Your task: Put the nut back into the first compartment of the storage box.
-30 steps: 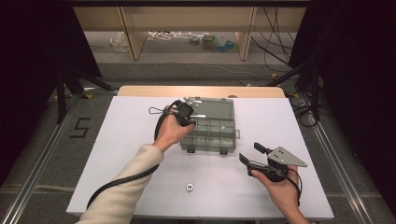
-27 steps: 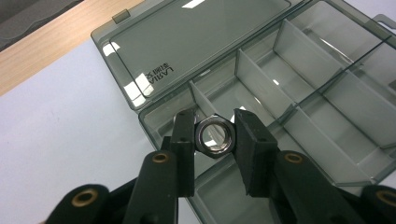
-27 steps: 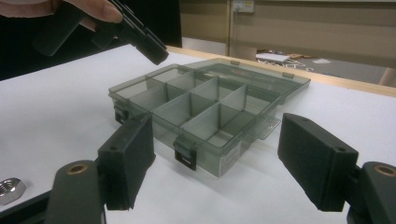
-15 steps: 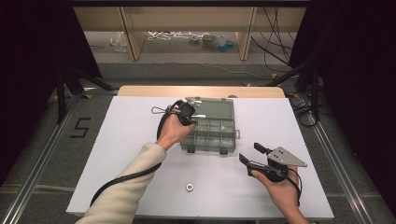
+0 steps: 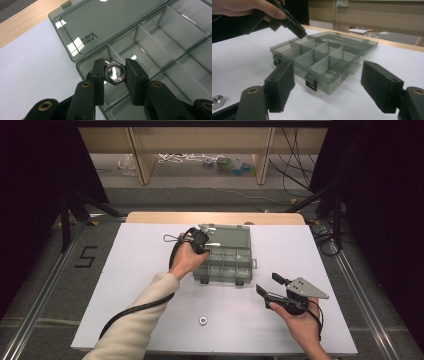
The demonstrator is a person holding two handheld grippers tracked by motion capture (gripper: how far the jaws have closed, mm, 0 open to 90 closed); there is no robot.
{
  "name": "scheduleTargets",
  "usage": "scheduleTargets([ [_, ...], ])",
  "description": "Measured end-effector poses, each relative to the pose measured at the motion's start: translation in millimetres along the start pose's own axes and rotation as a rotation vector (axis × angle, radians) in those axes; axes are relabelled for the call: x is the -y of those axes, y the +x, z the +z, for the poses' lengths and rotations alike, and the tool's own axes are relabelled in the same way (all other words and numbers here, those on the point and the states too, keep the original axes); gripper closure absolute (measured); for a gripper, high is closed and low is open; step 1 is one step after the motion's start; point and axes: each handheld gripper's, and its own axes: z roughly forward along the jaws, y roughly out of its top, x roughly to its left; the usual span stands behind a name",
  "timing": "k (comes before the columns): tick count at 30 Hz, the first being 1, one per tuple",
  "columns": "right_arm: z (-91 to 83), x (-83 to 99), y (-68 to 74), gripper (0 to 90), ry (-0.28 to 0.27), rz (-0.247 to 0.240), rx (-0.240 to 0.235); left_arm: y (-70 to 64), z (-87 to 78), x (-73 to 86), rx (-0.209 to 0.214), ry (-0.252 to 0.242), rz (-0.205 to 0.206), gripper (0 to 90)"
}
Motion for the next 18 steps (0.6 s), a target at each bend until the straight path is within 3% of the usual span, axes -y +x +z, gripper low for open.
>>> scheduleTargets([
  [18,0.1,0.0,0.3,27.6,0.003,0.003,-0.003,3.9,6.1,1.0,-0.004,0.009,0.005,70.3],
])
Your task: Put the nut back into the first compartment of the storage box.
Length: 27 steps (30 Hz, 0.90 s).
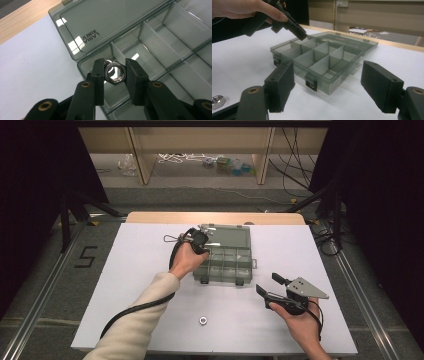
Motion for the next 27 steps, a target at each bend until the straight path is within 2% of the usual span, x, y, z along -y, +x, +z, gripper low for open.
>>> scheduleTargets([
  [21,-0.4,-0.2,-0.1,27.6,0.001,-0.005,0.002,1.7,6.2,2.2,-0.002,0.008,0.009,70.2],
  [26,0.7,0.3,0.2,27.6,-0.008,-0.003,0.002,3.3,6.9,3.5,-0.003,0.016,0.017,70.0],
  [27,0.7,0.2,0.3,27.6,-0.009,-0.004,0.006,4.8,6.4,3.5,0.002,0.027,0.036,69.7],
])
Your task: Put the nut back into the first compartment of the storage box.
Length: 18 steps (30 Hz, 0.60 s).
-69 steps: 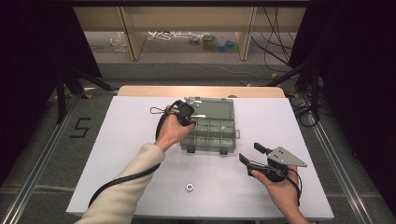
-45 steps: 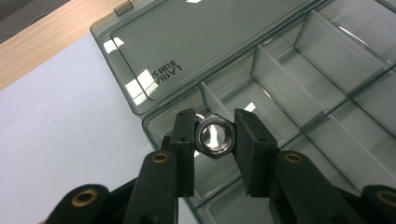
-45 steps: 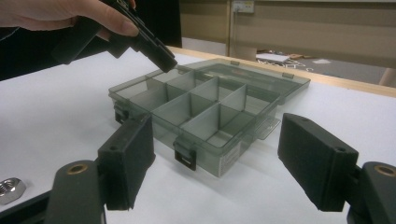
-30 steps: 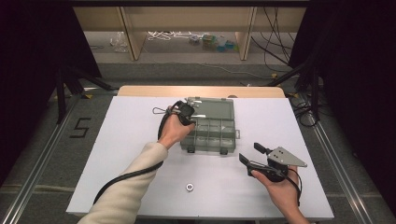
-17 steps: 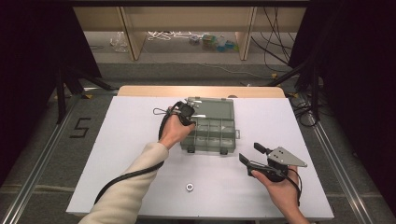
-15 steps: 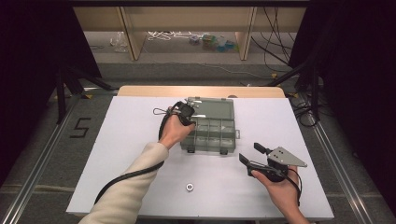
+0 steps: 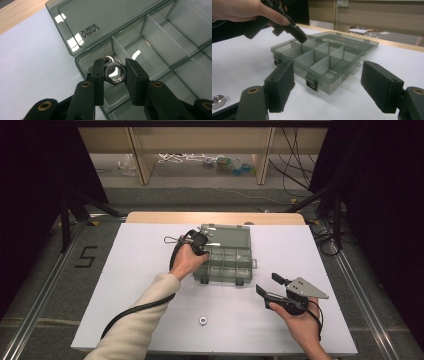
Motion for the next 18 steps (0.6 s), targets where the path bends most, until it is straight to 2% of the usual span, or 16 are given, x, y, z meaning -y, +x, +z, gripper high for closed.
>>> scheduleTargets([
  [5,0.0,0.1,-0.1,27.5,0.002,0.002,-0.004,-0.7,-4.4,1.2,0.015,-0.02,-0.005,61.0],
  [9,-1.5,-0.6,-0.5,27.5,0.014,0.0,-0.008,-0.2,-12.6,4.7,0.025,-0.048,0.026,52.4],
  [12,-0.1,-0.1,-0.4,27.5,0.001,0.005,-0.004,0.1,-20.8,9.4,0.045,-0.062,0.059,45.3],
  [18,-1.7,-0.8,-0.3,27.5,0.016,-0.002,0.0,-6.8,-41.1,20.6,0.045,-0.096,0.086,33.2],
])
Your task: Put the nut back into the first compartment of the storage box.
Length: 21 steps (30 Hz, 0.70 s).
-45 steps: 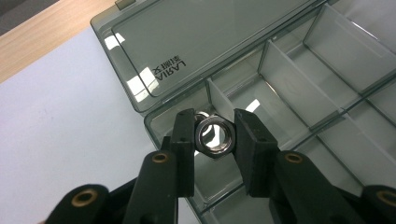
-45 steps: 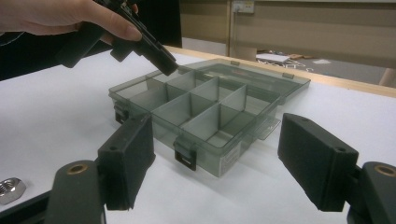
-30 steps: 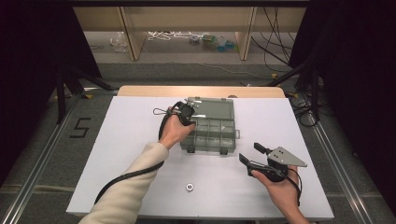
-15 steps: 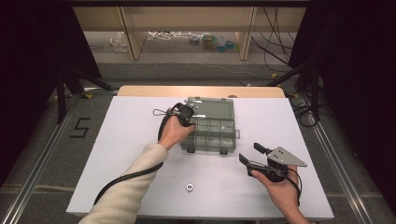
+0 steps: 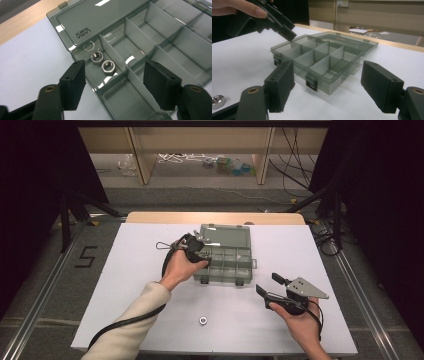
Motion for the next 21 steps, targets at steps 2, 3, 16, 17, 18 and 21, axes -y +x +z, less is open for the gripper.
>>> scheduleTargets([
  [2,1.2,0.5,-0.1,27.5,-0.012,0.004,-0.003,-4.5,-8.7,3.3,-0.006,0.015,0.015,30.8],
  [3,1.4,0.6,-0.1,27.5,-0.013,0.005,-0.005,-5.7,-11.6,4.8,-0.008,0.021,0.025,28.9],
  [16,2.9,0.9,0.7,27.4,-0.026,0.01,-0.011,-31.6,-49.0,32.7,0.093,0.05,0.123,18.6],
  [17,2.9,0.9,0.6,27.4,-0.026,0.01,-0.01,-32.9,-50.5,34.8,0.101,0.054,0.131,18.6],
  [18,2.9,0.8,0.7,27.4,-0.026,0.01,-0.01,-35.6,-52.6,38.5,0.118,0.068,0.137,18.6],
  [21,2.8,0.5,0.9,27.4,-0.024,0.007,-0.009,-38.7,-56.4,45.9,0.13,0.084,0.231,18.6],
])
